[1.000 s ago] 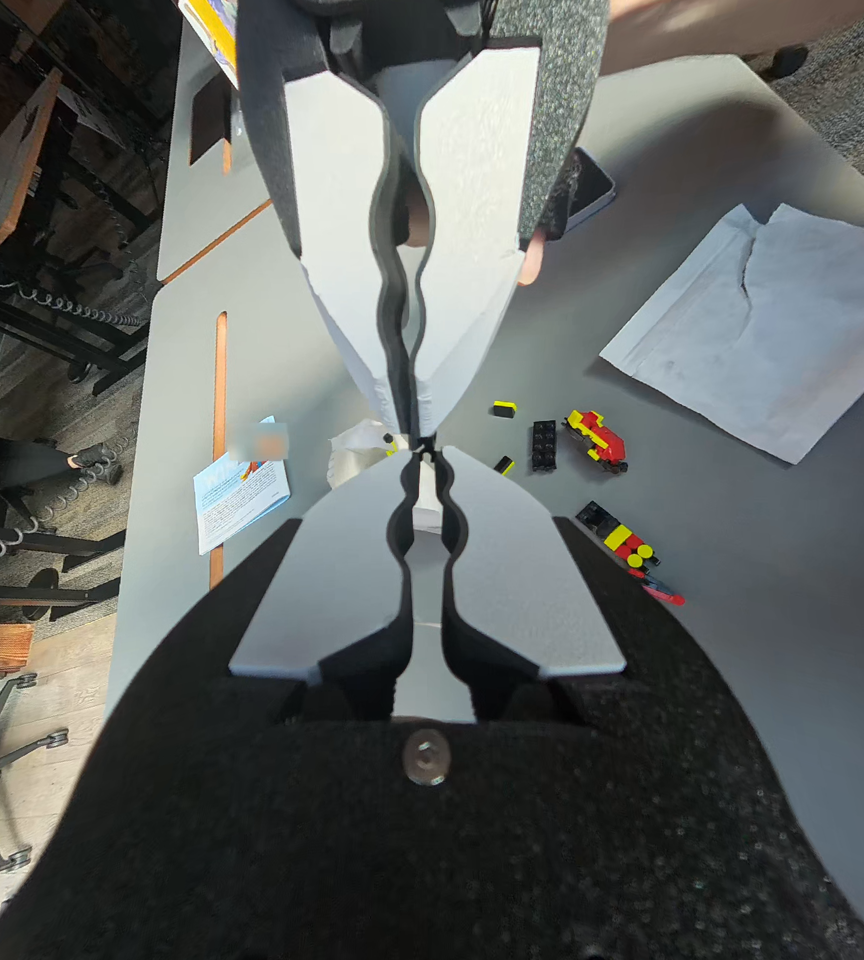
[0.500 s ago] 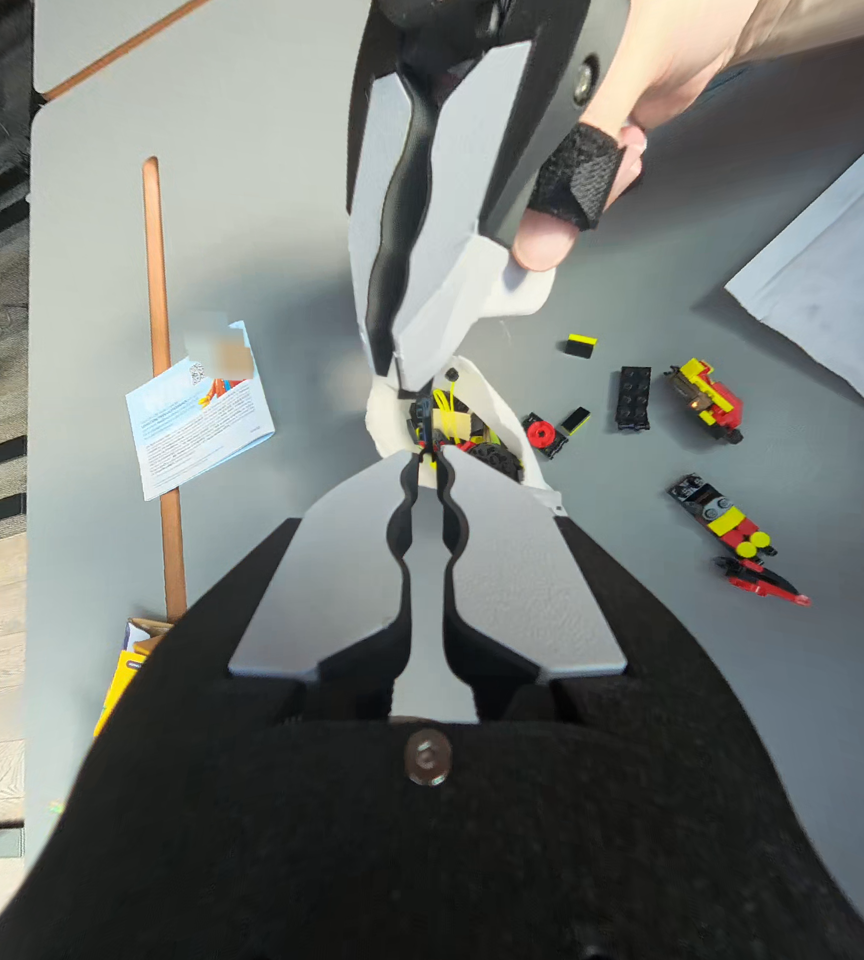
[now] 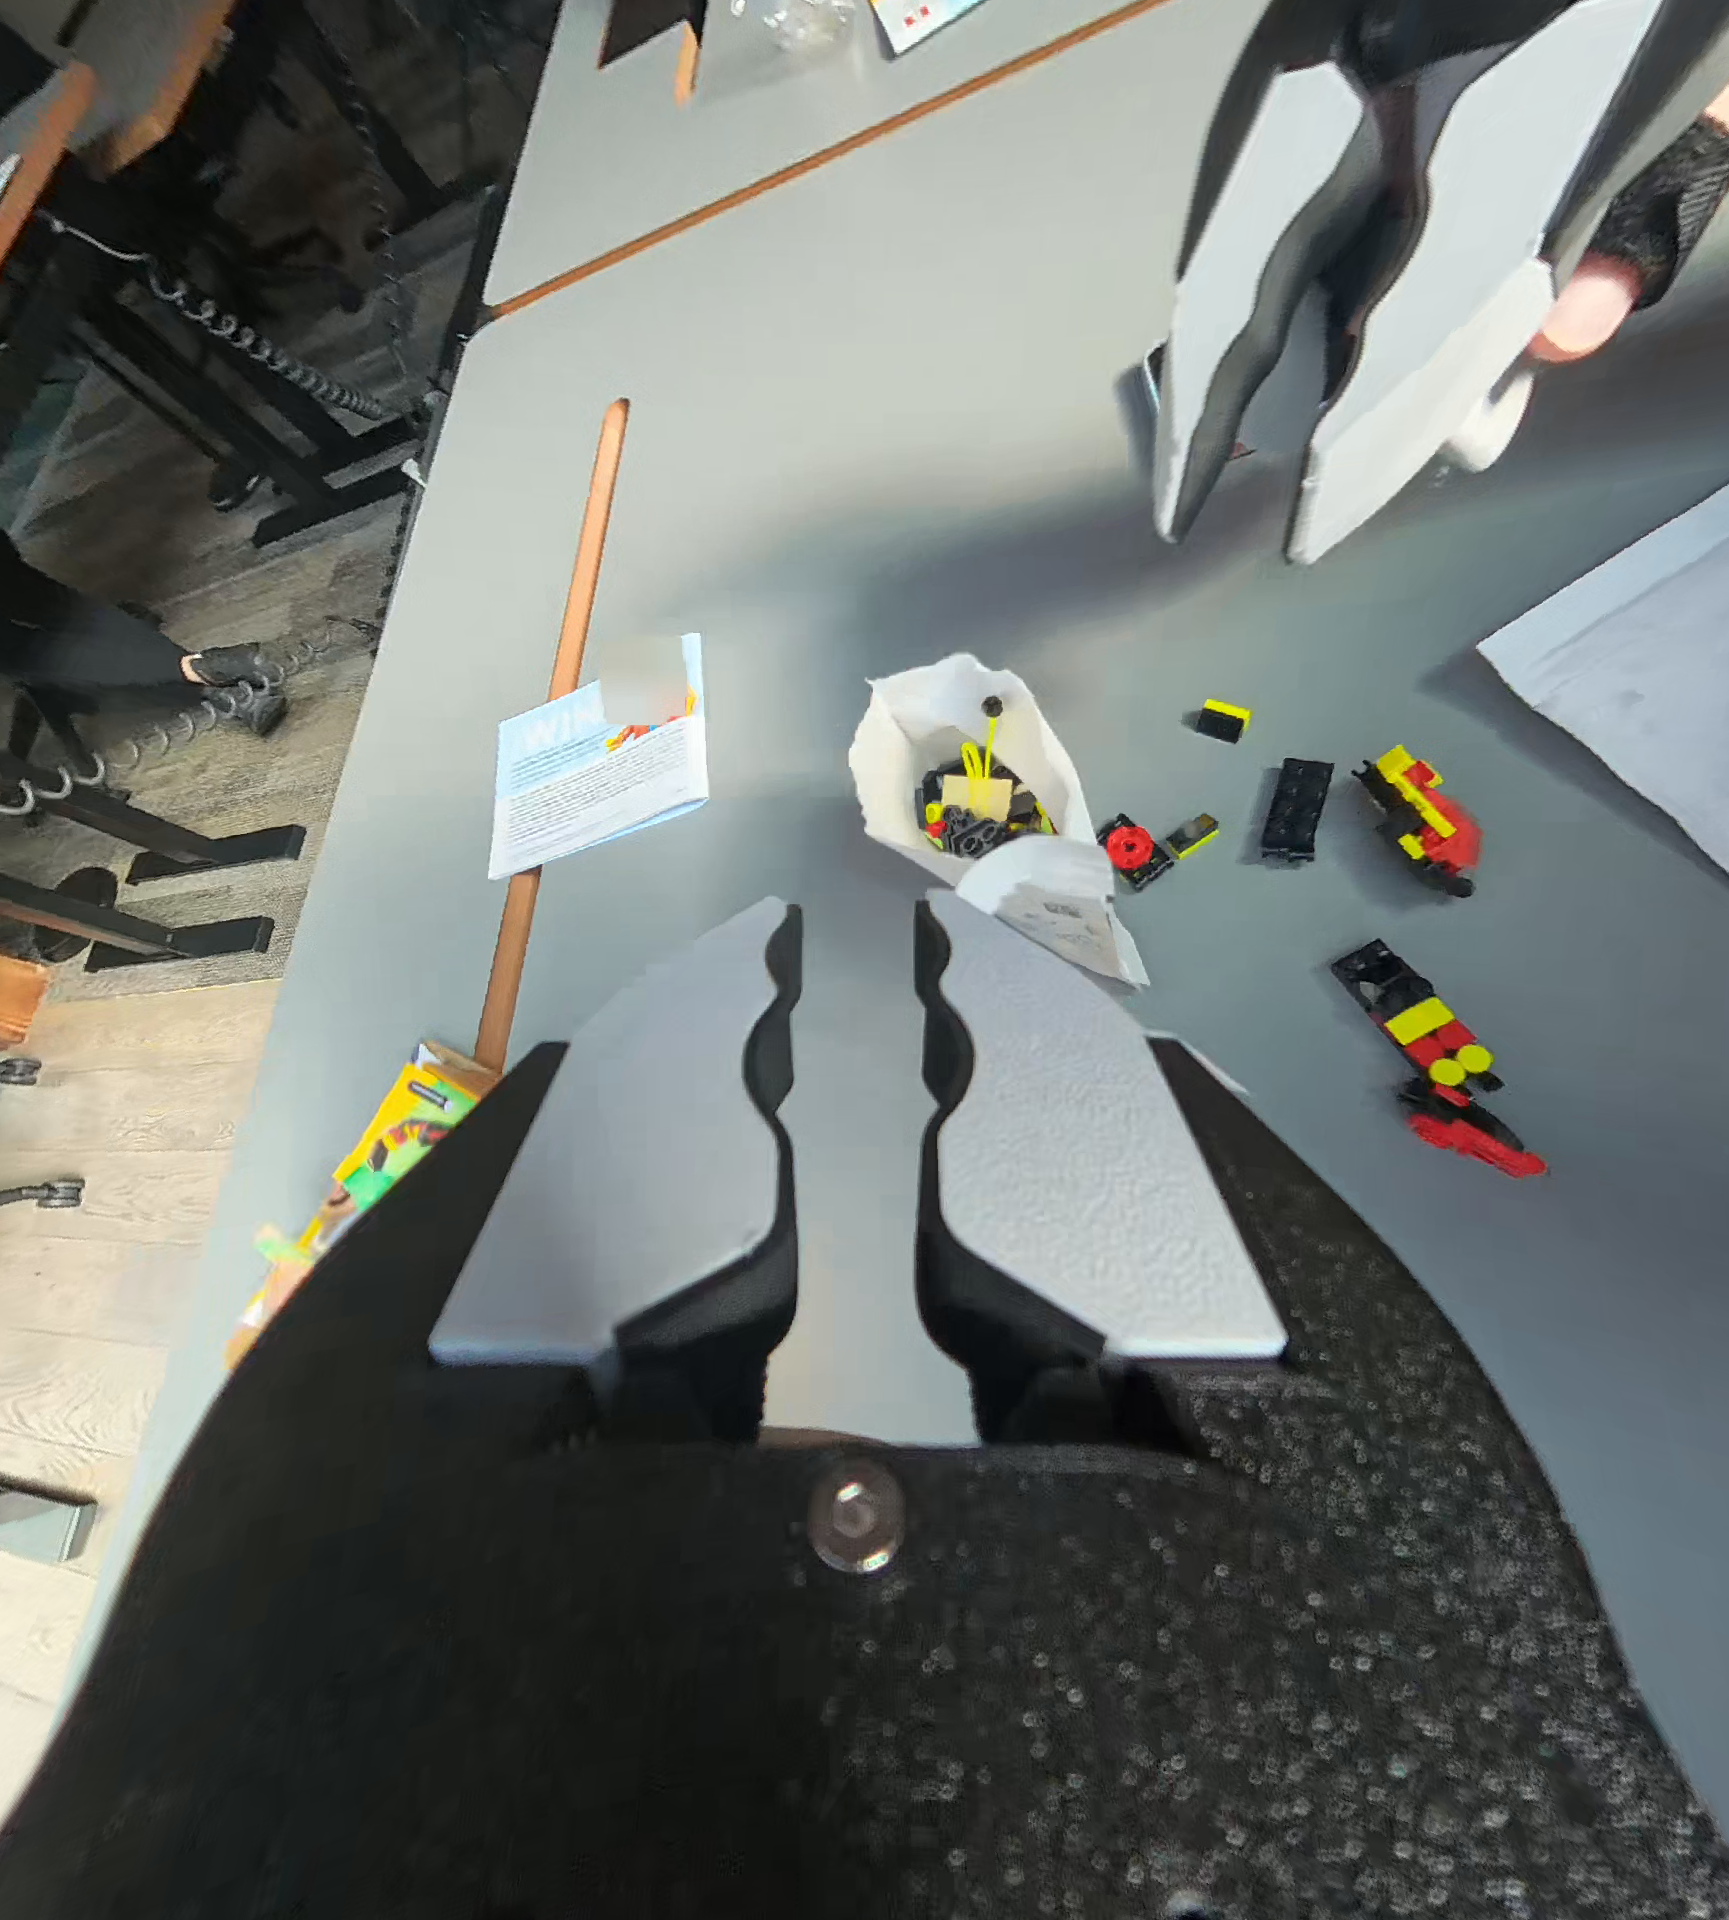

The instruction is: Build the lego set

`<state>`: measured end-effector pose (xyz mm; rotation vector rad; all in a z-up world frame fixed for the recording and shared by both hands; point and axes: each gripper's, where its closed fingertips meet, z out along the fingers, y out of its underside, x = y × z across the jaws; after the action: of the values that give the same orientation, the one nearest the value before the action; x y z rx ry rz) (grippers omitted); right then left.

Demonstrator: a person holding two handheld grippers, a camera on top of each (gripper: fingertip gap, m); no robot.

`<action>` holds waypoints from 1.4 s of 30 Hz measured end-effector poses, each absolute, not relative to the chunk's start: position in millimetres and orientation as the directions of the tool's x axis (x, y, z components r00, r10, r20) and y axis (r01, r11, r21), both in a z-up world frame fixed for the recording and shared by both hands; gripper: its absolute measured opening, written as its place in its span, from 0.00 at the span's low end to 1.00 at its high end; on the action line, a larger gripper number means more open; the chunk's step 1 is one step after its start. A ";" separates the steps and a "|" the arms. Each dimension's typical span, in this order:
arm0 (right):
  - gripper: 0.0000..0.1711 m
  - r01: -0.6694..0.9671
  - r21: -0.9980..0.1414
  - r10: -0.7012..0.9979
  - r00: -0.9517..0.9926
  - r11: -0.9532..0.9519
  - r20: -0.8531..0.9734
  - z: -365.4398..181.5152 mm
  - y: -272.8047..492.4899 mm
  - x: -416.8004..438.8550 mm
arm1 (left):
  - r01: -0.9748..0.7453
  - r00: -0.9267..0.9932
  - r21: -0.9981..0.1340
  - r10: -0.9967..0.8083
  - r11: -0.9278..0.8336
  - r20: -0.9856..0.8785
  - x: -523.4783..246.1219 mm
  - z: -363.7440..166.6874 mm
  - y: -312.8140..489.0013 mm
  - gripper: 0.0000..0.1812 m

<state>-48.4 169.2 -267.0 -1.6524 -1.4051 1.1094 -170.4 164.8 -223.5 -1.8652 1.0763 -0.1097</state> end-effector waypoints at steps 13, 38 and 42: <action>0.15 0.607 -0.762 0.971 -0.206 0.223 0.120 -340.9 70.3 -58.2 | -0.519 0.714 -0.735 -0.694 -0.436 -0.093 -113.2 -365.8 46.7 0.16; 0.09 0.213 -0.947 0.947 -0.268 0.239 0.178 -278.1 36.8 -89.2 | -0.383 0.531 -0.922 -0.805 0.053 -0.266 -93.8 -279.4 33.2 0.06; 0.09 0.188 -0.957 0.967 -0.173 0.221 0.189 -272.6 44.8 -91.6 | -0.452 0.598 -0.889 -0.712 0.081 -0.369 -101.9 -276.8 42.5 0.06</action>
<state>-91.6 44.8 -272.6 -1.1209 -1.5669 1.0559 -101.9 42.5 -276.8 -1.5557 1.0109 -0.2551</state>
